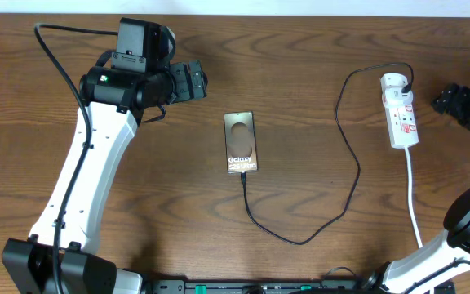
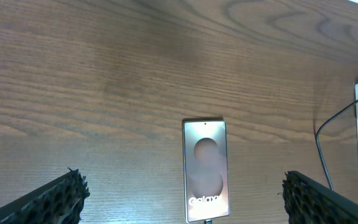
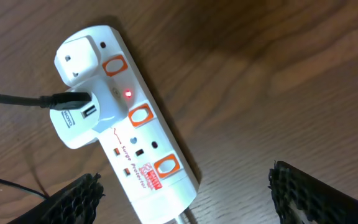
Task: Plug charger to phone and switch on socket
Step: 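Position the right gripper over the power strip's orange switch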
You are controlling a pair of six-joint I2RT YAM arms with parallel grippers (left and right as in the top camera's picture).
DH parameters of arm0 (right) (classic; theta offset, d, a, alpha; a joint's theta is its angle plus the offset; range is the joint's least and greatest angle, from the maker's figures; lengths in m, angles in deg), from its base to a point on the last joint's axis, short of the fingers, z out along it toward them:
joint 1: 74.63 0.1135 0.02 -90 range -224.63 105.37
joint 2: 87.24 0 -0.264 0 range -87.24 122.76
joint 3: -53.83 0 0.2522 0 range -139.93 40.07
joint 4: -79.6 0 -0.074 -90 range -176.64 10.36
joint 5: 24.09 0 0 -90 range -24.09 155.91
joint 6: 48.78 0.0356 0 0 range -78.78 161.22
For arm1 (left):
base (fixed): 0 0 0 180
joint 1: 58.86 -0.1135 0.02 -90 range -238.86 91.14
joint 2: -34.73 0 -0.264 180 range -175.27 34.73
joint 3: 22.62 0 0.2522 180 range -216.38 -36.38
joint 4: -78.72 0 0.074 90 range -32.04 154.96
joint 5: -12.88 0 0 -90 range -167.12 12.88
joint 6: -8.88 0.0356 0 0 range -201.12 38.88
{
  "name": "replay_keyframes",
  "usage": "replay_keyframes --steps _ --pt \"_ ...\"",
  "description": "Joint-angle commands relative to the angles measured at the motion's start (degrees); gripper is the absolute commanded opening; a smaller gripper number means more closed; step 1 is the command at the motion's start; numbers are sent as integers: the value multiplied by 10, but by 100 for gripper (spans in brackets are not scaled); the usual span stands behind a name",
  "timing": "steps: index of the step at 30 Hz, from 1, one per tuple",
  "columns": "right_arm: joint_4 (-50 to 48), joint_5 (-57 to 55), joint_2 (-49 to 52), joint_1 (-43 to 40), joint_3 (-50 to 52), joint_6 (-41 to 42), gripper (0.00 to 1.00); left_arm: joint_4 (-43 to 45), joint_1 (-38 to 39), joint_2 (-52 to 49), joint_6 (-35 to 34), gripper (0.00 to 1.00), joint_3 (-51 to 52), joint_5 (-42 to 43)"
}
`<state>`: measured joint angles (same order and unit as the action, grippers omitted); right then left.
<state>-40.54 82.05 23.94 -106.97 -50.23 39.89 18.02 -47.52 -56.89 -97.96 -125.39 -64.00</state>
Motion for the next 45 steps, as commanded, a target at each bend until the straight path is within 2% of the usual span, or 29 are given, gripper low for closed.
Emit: replay_keyframes --steps 1,23,45 --pt "-8 -4 11 -3 -4 -29 86 -2 -2 8 3 98 -7 -8" --pt "-52 -12 45 -2 1 -76 86 -2 -2 8 3 98 -7 -8" --pt "-99 -12 89 25 1 -87 84 -2 -2 8 3 98 -7 -8"
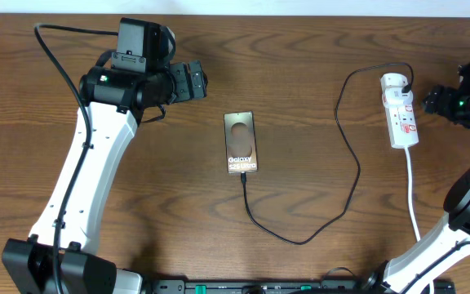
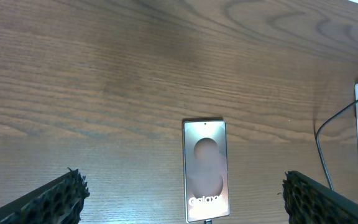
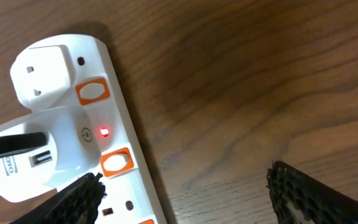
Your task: Plug charger to phone and switch on socket
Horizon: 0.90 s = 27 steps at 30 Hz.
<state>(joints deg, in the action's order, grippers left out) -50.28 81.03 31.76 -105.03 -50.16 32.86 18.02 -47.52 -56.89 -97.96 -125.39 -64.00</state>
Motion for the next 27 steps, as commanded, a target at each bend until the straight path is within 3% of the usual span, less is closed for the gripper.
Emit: replay_keyframes --steps 1,27 --pt "-1 -2 11 7 1 -16 84 -2 -2 8 3 98 -7 -8" --pt "-12 -2 49 17 1 -20 84 -2 -2 8 3 98 -7 -8"
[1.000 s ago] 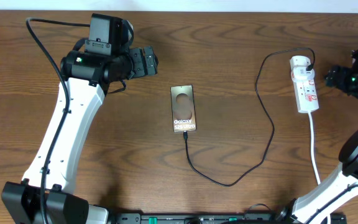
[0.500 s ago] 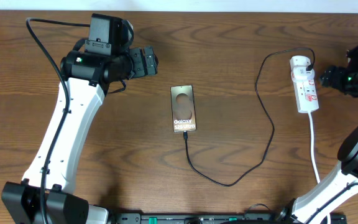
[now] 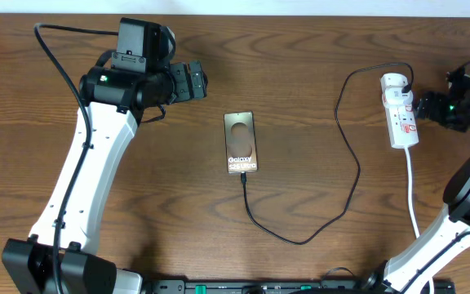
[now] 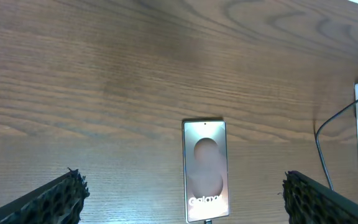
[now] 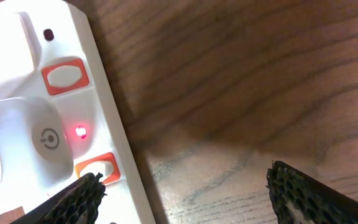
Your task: Plug charger to phone and switch on socket
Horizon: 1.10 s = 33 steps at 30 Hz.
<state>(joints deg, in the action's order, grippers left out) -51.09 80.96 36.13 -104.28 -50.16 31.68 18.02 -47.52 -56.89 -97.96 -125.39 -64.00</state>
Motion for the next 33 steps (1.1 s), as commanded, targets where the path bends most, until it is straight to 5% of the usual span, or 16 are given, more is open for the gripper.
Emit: replay_keyframes --steps 1,33 --pt "-5 -1 6 10 1 -9 84 -2 -2 8 3 98 -7 -8" --pt "6 -51 42 12 2 -3 84 -2 -2 8 3 98 -7 -8"
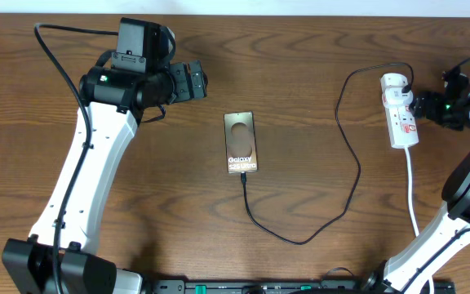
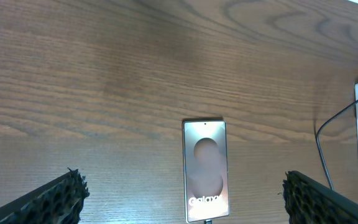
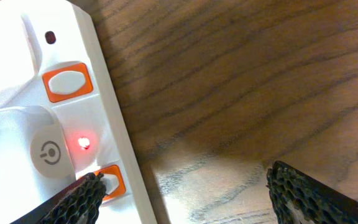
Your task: Plug charger to phone and switch on socket
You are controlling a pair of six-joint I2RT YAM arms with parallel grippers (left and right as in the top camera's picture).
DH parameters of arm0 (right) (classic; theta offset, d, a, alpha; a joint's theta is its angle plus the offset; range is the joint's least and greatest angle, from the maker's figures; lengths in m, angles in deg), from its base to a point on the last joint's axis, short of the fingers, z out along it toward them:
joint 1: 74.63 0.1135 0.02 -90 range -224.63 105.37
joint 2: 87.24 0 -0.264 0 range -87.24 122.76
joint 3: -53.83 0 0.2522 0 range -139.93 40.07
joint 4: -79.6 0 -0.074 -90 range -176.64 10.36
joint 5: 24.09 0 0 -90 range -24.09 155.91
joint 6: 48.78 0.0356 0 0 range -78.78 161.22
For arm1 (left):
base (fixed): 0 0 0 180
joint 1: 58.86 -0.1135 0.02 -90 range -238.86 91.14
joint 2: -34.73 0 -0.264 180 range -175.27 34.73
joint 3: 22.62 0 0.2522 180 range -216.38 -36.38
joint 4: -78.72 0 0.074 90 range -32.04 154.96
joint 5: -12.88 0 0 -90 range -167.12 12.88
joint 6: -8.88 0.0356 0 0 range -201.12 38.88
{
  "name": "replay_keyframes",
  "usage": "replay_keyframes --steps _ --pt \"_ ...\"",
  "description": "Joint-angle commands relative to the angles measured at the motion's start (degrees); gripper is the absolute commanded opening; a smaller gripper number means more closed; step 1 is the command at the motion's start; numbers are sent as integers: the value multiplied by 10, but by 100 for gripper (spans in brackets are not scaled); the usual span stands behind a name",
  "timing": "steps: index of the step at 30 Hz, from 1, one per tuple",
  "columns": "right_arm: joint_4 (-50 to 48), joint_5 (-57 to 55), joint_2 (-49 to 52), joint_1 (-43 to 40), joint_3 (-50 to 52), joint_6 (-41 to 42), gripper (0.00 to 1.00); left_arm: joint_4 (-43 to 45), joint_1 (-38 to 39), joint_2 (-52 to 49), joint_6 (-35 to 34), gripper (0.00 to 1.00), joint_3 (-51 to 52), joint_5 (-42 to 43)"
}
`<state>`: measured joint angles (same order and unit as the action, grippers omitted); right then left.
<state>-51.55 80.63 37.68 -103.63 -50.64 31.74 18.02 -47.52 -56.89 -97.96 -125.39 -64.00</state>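
Observation:
The phone lies face up mid-table, its screen showing "Galaxy", with the black charger cable plugged into its near end. That cable runs to a white adapter seated in the white power strip. A red light glows on the strip. My right gripper is open at the strip's right side, its left finger against the second orange switch. My left gripper hangs open and empty behind and left of the phone.
The strip's white lead runs toward the front edge at the right. The black cable loops across the wood between phone and strip. Another orange switch sits further along the strip. The table's far edge is just behind both arms.
My right gripper has shifted very slightly along the strip, so its left finger now overlaps the second orange switch. The left arm, phone and cable have not moved.
First my right gripper hung open well right of the strip, whose red light was lit and the cable in the phone. It then stood nearer, then close against the strip's side. Now one finger rests at the second switch. The left arm stayed still throughout.

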Motion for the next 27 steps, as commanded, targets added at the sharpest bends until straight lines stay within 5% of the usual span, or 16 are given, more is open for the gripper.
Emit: replay_keyframes --steps 1,17,27 --pt "10 -51 26 6 8 -4 84 -2 -2 8 3 98 -7 -8" --pt "-4 -75 27 6 12 9 82 -2 -2 8 3 99 -7 -8" --pt "73 -34 17 6 -73 22 81 -2 -2 8 3 98 -7 -8"
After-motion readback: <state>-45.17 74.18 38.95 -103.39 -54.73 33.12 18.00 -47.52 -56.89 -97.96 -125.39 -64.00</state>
